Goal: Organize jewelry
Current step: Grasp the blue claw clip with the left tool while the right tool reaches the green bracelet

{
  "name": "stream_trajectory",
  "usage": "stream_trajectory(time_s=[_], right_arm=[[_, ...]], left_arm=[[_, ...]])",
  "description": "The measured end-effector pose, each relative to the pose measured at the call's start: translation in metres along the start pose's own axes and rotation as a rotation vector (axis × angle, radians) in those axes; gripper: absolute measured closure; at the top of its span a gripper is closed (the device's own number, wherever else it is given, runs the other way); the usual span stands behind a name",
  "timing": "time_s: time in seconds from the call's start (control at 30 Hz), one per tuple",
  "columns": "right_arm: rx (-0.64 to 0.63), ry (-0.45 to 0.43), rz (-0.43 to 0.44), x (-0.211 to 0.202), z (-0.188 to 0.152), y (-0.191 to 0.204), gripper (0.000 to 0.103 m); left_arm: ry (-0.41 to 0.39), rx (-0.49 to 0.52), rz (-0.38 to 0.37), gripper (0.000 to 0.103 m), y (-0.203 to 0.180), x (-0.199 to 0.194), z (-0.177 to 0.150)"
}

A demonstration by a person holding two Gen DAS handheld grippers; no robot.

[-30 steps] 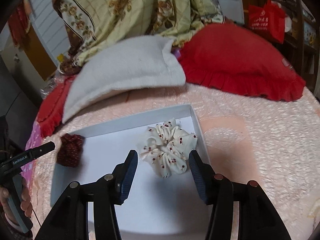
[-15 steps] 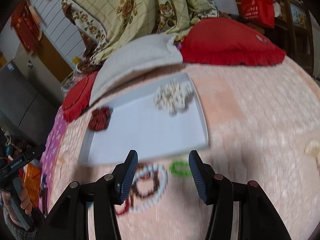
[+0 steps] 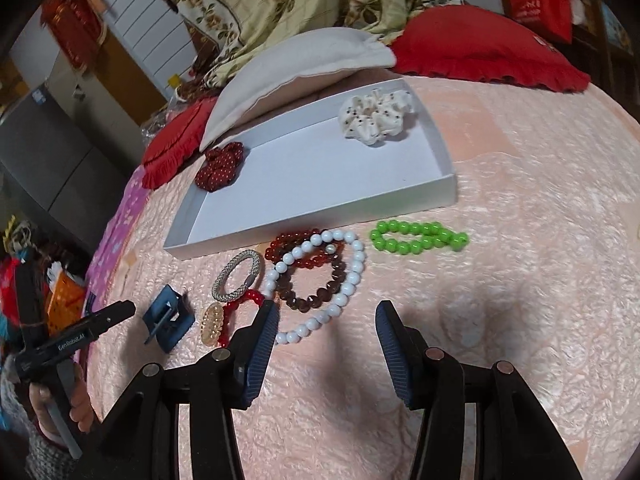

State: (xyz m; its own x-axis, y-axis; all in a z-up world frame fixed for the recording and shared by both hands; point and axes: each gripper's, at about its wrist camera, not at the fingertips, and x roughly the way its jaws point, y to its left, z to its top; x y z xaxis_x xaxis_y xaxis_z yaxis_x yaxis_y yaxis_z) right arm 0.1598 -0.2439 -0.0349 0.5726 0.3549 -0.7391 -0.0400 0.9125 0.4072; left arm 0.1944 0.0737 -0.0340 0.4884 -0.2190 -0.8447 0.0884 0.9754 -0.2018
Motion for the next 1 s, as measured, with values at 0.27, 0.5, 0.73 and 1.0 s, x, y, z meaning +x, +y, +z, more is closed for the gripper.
stream_trajectory(time_s=[0.27,0.5,0.73,1.0], right_arm=[[-0.024,-0.034,-0.110,0.015,0.001,-0.003,0.055],[0.063,-0.079,-0.216,0.012,0.022,-0.049,0.055],[0.030,-0.038,-0.196,0.031,0.036,-0.062,0.055],[-0.067,-0.035,-0.190,0.041,0.033,-0.049,0.075]], left_arm=[[0.017,0.018,-0.088,0.048,0.002,0.020,0.005],[0.055,0.049,-0.121,0.048,-0.005,0.039,0.004],[0.052,0.103,-0.114,0.048,-0.013,0.043,0.002],[0.059,0.157,-0.070,0.081,-0.027,0.044,-0.003]])
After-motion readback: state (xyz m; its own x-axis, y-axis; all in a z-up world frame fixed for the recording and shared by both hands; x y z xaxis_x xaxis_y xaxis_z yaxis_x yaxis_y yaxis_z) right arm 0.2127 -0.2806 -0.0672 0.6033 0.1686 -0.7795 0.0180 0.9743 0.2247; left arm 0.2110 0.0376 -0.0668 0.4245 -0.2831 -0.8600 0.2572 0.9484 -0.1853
